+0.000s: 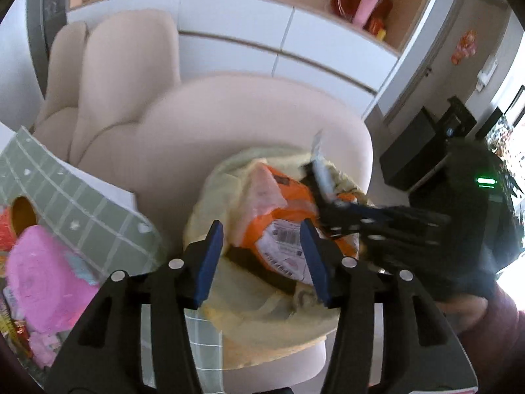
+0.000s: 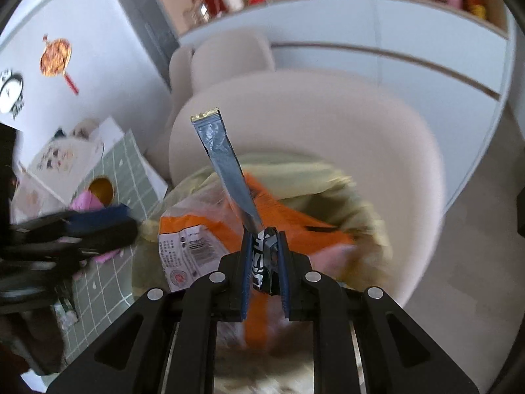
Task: Collect trash
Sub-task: 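Open the left gripper to drop the orange chip bag into the bin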
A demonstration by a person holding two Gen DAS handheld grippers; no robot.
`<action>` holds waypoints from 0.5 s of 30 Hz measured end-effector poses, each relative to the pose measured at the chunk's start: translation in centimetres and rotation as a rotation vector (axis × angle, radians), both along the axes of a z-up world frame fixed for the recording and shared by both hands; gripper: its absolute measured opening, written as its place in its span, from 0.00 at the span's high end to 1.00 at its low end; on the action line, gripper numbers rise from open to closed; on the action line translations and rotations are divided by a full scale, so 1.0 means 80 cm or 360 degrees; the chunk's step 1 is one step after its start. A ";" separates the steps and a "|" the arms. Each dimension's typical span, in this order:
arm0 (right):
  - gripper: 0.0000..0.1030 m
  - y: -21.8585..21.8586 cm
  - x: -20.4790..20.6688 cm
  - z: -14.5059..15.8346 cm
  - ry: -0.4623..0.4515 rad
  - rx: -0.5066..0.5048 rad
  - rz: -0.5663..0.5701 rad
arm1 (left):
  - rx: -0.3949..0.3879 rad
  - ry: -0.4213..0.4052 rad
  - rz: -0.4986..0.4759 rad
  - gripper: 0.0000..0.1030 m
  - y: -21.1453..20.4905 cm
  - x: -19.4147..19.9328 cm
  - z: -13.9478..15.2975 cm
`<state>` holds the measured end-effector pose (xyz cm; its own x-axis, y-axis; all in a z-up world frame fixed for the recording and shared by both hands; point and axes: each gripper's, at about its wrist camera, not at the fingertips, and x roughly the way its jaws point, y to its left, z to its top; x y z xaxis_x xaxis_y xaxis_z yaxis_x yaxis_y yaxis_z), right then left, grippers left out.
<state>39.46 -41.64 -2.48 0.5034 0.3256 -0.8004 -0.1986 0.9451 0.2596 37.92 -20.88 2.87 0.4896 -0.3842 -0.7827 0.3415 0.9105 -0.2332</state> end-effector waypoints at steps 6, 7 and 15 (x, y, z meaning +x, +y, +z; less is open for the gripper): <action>0.85 0.044 0.028 -0.037 0.0186 -0.0183 0.0104 | -0.0050 -0.0139 0.0183 0.54 0.076 -0.049 0.020; 0.85 0.047 0.029 -0.043 0.0215 -0.0204 0.0102 | -0.0045 -0.0146 0.0210 0.54 0.084 -0.057 0.025; 0.84 0.056 0.020 -0.043 0.0271 -0.0252 -0.0054 | -0.0036 -0.0134 0.0411 0.54 0.193 -0.125 0.018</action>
